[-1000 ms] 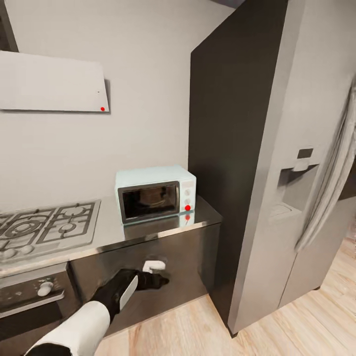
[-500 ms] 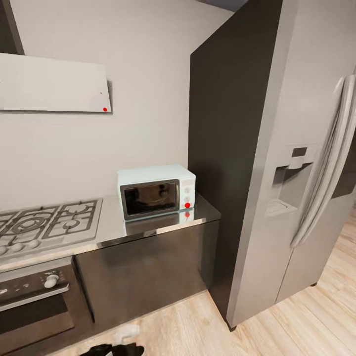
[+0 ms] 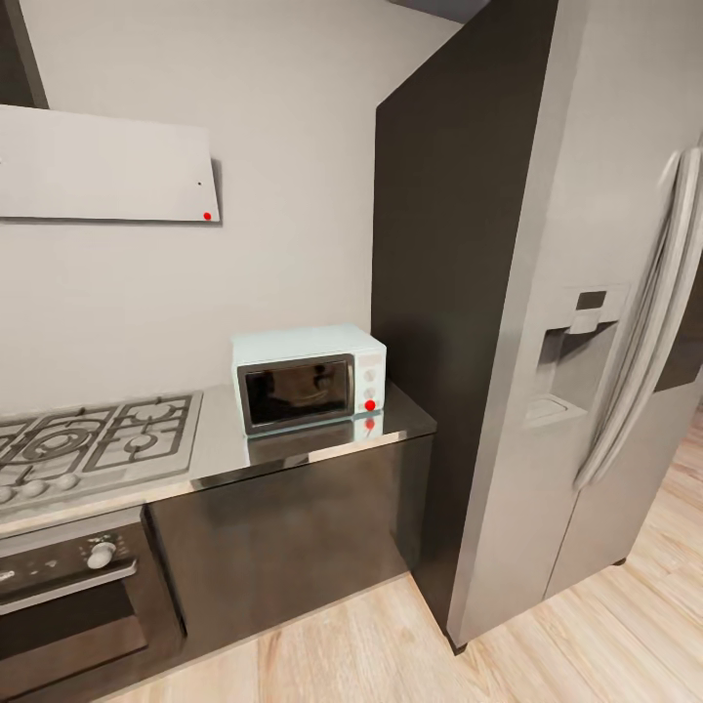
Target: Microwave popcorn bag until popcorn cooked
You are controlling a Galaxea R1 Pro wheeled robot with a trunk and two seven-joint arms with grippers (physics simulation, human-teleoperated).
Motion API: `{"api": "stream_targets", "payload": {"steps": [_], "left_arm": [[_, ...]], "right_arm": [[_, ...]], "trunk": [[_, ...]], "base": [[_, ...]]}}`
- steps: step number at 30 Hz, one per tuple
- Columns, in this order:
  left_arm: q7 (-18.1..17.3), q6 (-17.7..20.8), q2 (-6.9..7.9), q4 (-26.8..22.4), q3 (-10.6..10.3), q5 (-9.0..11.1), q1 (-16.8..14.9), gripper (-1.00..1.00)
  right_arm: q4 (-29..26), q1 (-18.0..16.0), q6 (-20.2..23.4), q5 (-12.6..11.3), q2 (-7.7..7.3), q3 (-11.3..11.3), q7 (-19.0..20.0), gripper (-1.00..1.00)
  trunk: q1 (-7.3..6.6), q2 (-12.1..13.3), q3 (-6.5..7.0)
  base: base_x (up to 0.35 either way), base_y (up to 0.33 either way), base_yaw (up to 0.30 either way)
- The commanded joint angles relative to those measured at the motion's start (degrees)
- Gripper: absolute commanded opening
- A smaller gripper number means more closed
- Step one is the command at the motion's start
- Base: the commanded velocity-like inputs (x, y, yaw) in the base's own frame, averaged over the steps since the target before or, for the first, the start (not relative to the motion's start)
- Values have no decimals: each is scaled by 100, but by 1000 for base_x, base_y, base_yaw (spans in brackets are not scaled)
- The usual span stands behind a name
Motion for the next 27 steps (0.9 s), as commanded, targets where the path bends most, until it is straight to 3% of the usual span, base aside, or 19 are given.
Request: {"api": "stream_targets", "payload": {"steps": [1,10,27], "left_arm": [[-22,-11,1,4,-47,73,3,100],[-28,-16,-11,2,-54,79,15,100],[-72,48,-27,2,-54,101,16,100]], "right_arm": [[7,-5,14,52,-3,-48,16,100],[7,-4,36,53,-6,-51,-6,100],[7,-3,84,58,55,-36,-7,100]], "trunk": [[0,-5,-7],[0,-5,-7],[0,-5,-7]], "base": [[0,0,0],[0,0,23],[0,0,264]]}}
